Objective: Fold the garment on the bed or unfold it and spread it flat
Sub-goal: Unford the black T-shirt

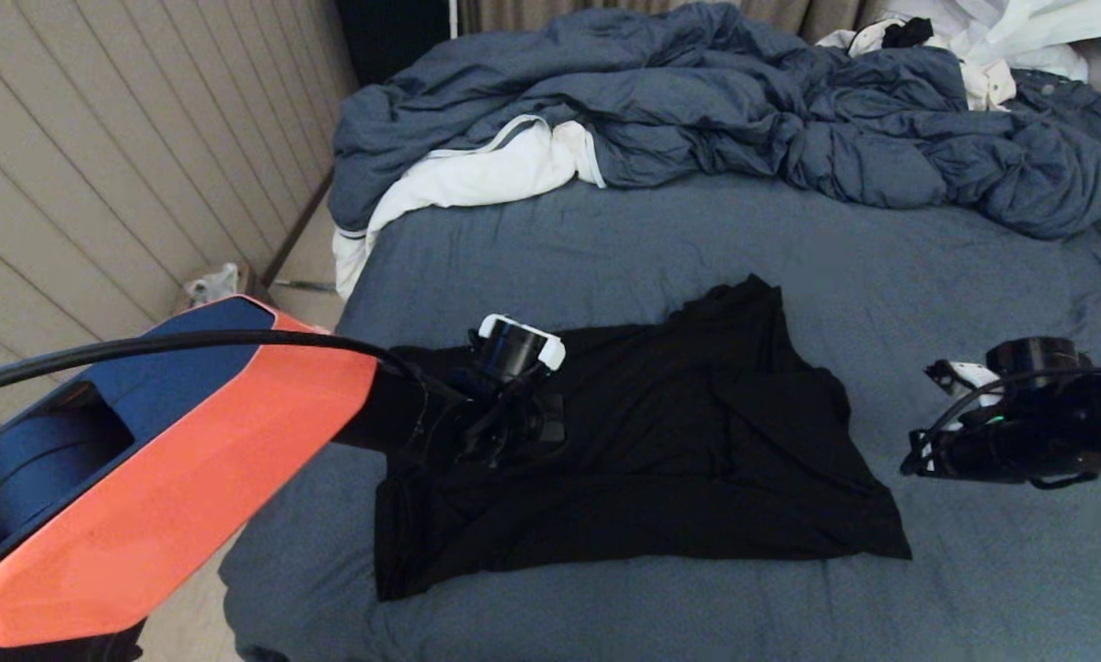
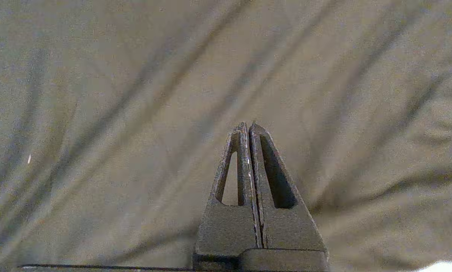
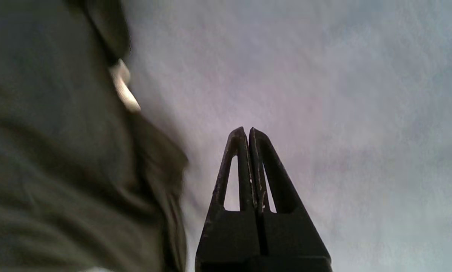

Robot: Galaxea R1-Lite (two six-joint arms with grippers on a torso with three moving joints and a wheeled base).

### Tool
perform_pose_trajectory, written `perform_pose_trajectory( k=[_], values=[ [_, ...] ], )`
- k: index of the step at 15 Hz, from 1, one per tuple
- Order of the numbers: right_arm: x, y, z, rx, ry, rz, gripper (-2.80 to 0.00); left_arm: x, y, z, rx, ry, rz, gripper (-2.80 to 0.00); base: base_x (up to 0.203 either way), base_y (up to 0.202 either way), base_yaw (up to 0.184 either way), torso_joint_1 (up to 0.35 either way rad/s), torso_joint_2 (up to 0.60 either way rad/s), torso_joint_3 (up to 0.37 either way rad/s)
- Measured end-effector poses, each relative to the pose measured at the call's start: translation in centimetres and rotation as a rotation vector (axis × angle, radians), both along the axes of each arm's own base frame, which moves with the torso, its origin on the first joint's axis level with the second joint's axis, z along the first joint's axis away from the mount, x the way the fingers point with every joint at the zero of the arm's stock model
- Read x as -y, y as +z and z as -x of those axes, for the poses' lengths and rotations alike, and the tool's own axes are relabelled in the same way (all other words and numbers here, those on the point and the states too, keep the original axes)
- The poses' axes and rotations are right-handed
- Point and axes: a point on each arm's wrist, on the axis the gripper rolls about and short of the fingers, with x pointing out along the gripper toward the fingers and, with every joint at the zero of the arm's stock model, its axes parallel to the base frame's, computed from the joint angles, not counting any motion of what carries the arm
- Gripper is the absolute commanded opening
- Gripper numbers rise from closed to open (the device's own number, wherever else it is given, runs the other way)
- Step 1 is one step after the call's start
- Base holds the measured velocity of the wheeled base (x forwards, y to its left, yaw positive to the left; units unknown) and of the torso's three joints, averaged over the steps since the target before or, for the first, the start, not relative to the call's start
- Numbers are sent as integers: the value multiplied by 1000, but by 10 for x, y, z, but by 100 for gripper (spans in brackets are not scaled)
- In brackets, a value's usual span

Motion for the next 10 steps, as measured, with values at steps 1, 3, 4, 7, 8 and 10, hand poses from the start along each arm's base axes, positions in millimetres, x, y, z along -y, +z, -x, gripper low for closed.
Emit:
perform_pose_trajectory(
  k=[1,3,4,7,8,10],
  values=[
    [-6,-2,-4,9,16,3,-280,1,-1,-3,2,4,0,-280,0,0,0,0,0,0],
    [-15,-9,-5,-6,40,-4,-280,3,-3,-8,7,9,0,-280,0,0,0,0,0,0],
    [-18,-12,-4,-14,49,-8,-280,3,-5,-9,5,9,-2,-280,0,0,0,0,0,0],
    [-26,-17,-1,-11,76,-1,-280,2,-7,-11,2,16,-5,-280,0,0,0,0,0,0],
    [-27,-18,0,-11,79,0,-280,2,-8,-11,1,15,-6,-280,0,0,0,0,0,0],
    [-29,-18,2,-12,83,-1,-280,3,-9,-11,-1,14,-7,-280,0,0,0,0,0,0]
  ],
)
